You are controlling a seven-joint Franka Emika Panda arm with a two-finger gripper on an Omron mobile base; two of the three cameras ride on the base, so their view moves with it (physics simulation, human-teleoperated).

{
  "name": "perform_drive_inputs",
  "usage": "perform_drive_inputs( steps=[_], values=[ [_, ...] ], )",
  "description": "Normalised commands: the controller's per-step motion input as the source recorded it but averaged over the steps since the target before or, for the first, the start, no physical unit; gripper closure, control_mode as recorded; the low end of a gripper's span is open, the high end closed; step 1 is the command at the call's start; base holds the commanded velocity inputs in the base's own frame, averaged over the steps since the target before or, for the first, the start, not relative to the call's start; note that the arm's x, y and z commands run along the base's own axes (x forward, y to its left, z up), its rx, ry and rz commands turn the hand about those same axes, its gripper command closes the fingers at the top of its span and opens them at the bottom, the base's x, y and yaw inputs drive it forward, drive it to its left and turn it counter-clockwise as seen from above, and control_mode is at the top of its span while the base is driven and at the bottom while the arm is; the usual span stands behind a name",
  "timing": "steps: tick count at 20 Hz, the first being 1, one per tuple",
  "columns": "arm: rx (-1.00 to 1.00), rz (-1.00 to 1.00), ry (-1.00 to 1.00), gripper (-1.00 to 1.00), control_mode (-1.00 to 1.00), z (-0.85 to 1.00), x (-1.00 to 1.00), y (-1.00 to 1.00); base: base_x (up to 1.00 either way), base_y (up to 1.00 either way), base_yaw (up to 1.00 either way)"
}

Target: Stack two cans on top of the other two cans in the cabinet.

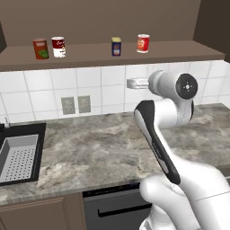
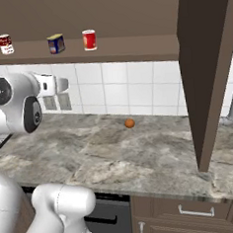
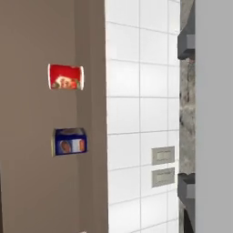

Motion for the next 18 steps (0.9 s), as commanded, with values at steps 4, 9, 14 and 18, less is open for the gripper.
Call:
perform_drive_inputs(
  steps=[4,9,14,18],
  values=[
    [0.0,0.0,0.0,-1.0,-1.0,0.49,0.06,0.35,0.0,0.0,0.0],
    [0.0,0.0,0.0,-1.0,-1.0,0.49,0.02,0.26,0.0,0.0,0.0],
    [0.0,0.0,0.01,-1.0,-1.0,0.46,0.02,0.16,0.0,0.0,0.0],
    [0.0,0.0,0.04,-1.0,-1.0,0.33,0.15,0.09,0.0,0.0,0.0]
  ],
)
